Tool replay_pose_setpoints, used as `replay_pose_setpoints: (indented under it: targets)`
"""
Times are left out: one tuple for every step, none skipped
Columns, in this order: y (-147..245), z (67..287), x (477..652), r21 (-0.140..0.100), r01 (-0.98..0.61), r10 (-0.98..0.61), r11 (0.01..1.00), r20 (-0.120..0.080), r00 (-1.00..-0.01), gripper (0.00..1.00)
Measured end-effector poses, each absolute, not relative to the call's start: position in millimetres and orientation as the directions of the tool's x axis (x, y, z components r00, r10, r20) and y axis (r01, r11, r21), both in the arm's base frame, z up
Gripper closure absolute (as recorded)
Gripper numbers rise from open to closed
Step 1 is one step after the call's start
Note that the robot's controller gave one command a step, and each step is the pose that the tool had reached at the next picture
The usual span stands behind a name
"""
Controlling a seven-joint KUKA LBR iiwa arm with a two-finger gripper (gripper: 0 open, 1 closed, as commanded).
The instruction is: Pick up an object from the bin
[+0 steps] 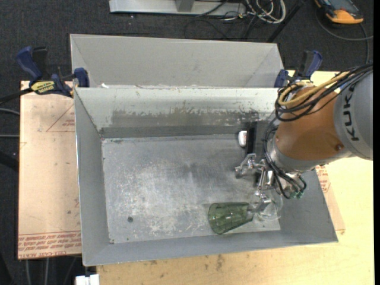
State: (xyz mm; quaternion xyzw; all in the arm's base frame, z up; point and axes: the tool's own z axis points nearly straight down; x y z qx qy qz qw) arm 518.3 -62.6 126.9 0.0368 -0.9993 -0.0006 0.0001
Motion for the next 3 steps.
replay_pose_setpoints:
  targets:
    - [-34.7, 80.2, 491.3, -0.011, -0.431, -0.431, 0.902, -0.018, -0.902, 1.00]
    - [-34.6, 80.1, 491.3, -0.011, -0.431, -0.431, 0.902, -0.018, -0.902, 1.00]
    - [-39.2, 222.5, 507.6, 0.000, -0.438, -0.438, 0.899, -0.003, -0.899, 1.00]
